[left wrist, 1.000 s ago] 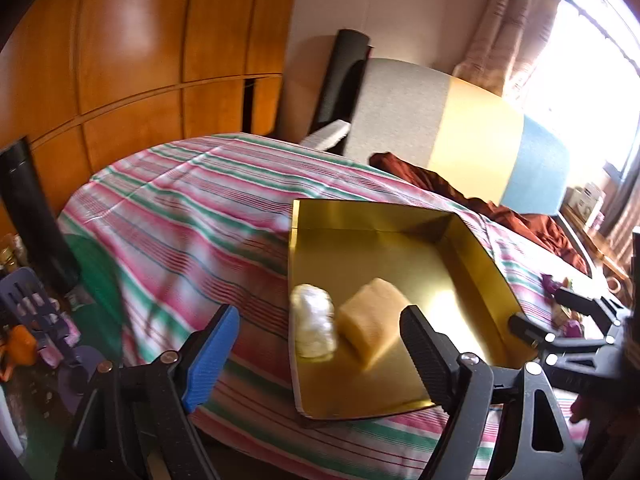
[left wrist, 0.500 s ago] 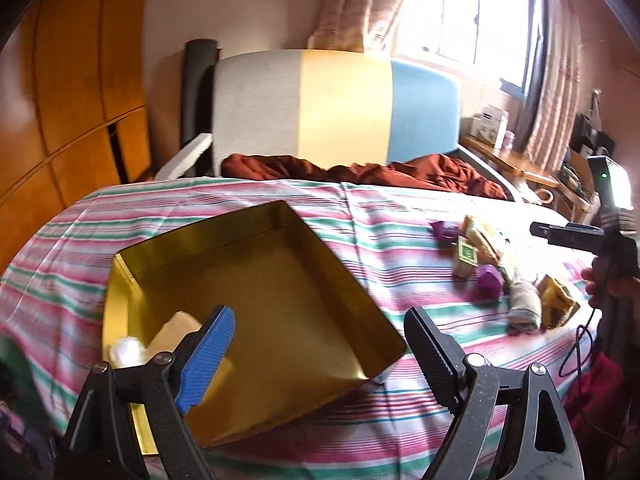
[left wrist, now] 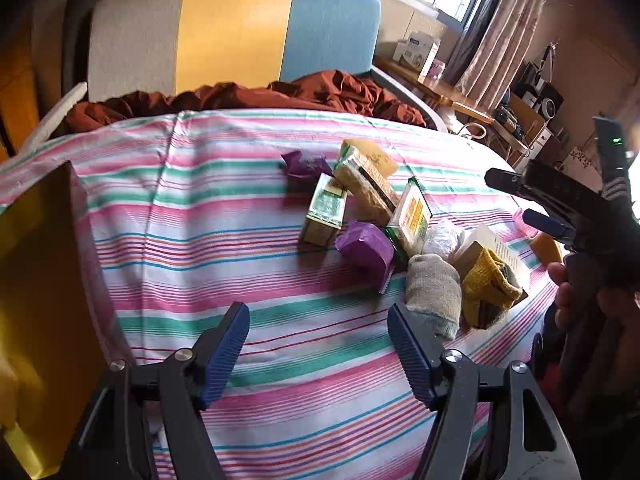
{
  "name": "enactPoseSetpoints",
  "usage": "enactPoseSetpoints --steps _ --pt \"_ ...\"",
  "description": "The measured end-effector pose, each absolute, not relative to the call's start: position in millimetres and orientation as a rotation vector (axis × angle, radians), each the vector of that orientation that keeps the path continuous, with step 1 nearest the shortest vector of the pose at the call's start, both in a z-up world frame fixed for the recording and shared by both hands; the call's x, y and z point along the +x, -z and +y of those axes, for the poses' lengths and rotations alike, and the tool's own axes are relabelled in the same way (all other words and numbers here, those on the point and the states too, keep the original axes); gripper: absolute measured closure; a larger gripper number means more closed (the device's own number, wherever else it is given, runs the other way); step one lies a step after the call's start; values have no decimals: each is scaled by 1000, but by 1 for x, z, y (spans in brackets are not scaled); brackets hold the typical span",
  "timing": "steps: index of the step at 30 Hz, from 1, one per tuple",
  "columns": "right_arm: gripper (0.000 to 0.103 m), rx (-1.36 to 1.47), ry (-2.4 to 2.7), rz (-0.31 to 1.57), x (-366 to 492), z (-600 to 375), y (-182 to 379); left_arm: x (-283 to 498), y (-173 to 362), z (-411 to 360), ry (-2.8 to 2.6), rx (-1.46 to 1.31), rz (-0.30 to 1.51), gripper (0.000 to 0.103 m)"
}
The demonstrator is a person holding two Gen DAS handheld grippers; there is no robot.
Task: Organize objects
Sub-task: 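Move the left tool back to the pile and grasp the purple snack packet, then grasp the grey-white rolled sock with the right tool while the left tool holds the packet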
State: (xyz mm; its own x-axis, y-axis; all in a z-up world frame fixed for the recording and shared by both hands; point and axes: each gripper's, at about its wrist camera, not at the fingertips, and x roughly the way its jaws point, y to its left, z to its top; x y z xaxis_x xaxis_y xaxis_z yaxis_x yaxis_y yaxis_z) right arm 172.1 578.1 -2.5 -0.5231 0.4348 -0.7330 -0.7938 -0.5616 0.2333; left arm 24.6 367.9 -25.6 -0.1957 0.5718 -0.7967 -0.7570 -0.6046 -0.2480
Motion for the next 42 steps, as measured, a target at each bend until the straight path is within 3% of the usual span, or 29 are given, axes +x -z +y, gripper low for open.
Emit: enactPoseSetpoints --steps 2,13,15,18,22,24,26,27,42 --pt "5 -807 -2115 744 173 580 4 21 37 388 -1882 -1214 232 40" --pt "5 -808 -2112 815 176 587 9 4 65 459 -1917 -1305 206 37" --pt "5 -816 -2108 819 176 588 11 -1 70 467 -1931 -1298 187 35" --pt "5 -824 -2106 818 175 588 12 -5 74 477 -1941 -1250 209 24" --pt "5 -820 -2098 812 176 588 11 3 77 474 -1937 -1169 311 24" --pt "5 -820 -2093 816 177 588 12 2 78 466 -1957 -1157 305 30" --pt "5 -819 -2084 815 177 590 12 -2 78 456 -1985 -1153 296 58" --pt "5 -820 -2080 814 177 590 12 -4 79 449 -1996 -1152 295 65" --pt "6 -734 -2071 913 192 598 9 22 86 391 -1958 -1002 259 66"
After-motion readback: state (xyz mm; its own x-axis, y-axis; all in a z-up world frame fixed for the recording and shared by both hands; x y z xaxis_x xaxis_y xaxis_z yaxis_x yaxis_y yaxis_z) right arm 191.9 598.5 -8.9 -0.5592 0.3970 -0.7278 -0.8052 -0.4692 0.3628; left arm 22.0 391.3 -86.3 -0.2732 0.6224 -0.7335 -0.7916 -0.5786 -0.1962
